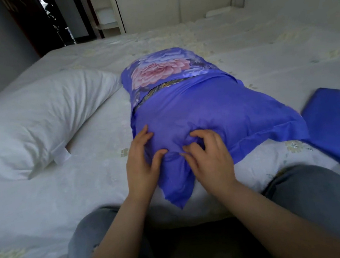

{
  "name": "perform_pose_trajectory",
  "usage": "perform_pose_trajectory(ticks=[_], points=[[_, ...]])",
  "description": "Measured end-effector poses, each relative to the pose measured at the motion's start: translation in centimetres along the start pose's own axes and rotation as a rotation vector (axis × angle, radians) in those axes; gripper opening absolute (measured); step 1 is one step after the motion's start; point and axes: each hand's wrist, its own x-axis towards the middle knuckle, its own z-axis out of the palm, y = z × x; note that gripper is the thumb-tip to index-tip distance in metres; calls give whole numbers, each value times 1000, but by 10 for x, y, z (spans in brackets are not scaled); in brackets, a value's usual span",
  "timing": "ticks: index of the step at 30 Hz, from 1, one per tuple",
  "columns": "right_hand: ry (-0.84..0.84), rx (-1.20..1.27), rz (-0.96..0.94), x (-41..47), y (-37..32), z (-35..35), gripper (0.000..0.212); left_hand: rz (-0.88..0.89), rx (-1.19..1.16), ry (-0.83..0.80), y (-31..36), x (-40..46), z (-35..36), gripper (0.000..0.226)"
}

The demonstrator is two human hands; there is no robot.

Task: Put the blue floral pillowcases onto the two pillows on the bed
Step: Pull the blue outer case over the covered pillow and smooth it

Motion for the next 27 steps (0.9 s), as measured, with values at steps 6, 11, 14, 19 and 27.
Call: perform_pose_trajectory(ticks=[6,11,14,19,27], points=[[151,26,-22,15,-11,-13,31,97,134,24,1,12,3,18],[113,-8,52,39,-18,-26,33,15,176,99,27,39,4,15],[77,-75,138,50,-19,-27,36,-76,235,-33,37,62,6,18],[-12,-54,193,39,-17,-30,27,-222,66,-508,38,93,8,27],[68,-60,290,33,1,-41,30,-123,-60,-633,42,85,1,9]])
